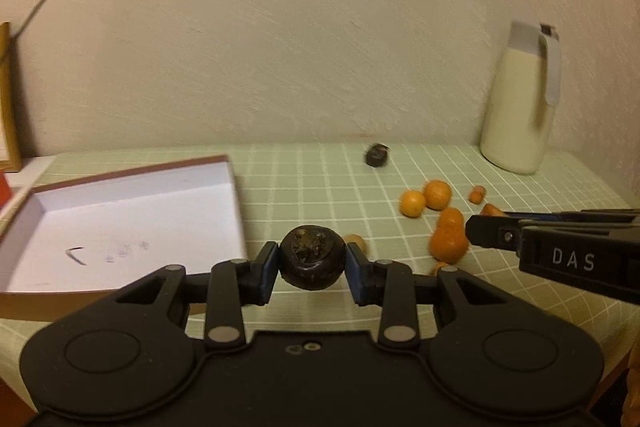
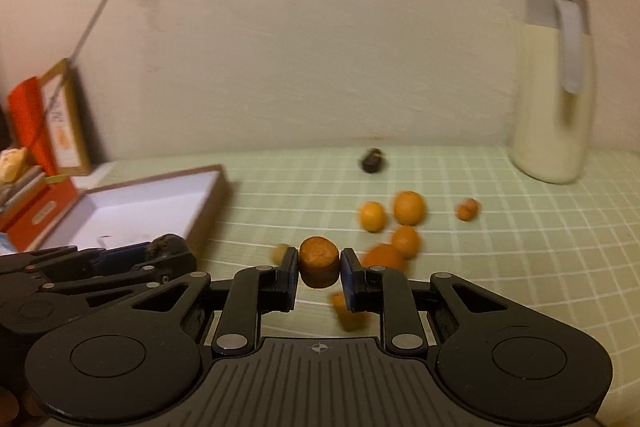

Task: Organize fruits
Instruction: 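Carry both fruits over the white tray and open both tools to drop them, then lift both open tools away from the tray back toward the fruits, then grasp the tan round fruit with the left tool while the right tool grasps the brown cube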

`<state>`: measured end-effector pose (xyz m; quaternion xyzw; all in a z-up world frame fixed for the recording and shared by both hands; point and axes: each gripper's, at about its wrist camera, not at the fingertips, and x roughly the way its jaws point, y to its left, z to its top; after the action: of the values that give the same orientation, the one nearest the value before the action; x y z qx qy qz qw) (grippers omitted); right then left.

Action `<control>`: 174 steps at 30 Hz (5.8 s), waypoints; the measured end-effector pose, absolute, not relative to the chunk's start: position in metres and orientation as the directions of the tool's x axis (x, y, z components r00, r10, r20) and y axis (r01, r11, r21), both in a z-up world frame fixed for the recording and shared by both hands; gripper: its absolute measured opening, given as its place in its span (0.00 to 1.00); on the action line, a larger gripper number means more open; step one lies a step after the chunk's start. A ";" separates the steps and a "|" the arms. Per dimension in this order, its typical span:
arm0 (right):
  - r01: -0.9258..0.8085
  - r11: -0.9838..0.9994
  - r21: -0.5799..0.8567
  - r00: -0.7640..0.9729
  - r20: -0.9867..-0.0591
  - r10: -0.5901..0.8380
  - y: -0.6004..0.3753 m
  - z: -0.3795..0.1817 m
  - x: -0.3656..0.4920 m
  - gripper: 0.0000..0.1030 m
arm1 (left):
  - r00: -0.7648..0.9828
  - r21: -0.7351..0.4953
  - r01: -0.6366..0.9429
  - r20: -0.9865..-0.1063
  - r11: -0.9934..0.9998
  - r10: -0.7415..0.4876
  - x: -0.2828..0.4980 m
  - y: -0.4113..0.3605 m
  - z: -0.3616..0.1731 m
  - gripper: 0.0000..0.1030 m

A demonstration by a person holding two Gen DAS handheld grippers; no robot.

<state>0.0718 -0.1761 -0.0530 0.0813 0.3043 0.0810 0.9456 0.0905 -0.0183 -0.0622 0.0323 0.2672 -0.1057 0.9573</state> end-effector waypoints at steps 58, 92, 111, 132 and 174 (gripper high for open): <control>-0.286 0.942 0.178 0.837 -0.432 0.336 -0.021 -0.068 0.170 0.97 | 0.815 0.029 -0.383 -0.460 0.923 0.352 0.133 0.201 -0.038 0.84; -0.159 0.952 0.262 0.916 -0.321 0.241 -0.169 -0.033 0.089 1.00 | 0.894 0.031 -0.153 -0.422 0.988 0.151 0.079 0.090 -0.019 0.94; 0.059 0.954 0.293 0.926 -0.373 0.057 -0.251 -0.050 0.045 1.00 | 0.881 0.103 0.163 -0.463 0.981 -0.097 0.082 -0.016 -0.052 0.81; 0.010 0.972 0.237 0.831 -0.542 0.123 -0.242 -0.098 0.058 0.71 | 0.806 0.083 0.238 -0.574 0.968 -0.148 0.135 -0.059 -0.086 0.59; -0.098 0.969 0.228 0.735 -0.640 0.225 -0.206 -0.140 0.105 0.23 | 0.741 0.059 0.264 -0.652 0.963 -0.163 0.182 -0.091 -0.121 0.45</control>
<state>0.1051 -0.2061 -0.1395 0.0899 0.3535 0.0871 0.9270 0.1820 -0.0914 -0.1215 0.0740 0.3413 -0.1147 0.9300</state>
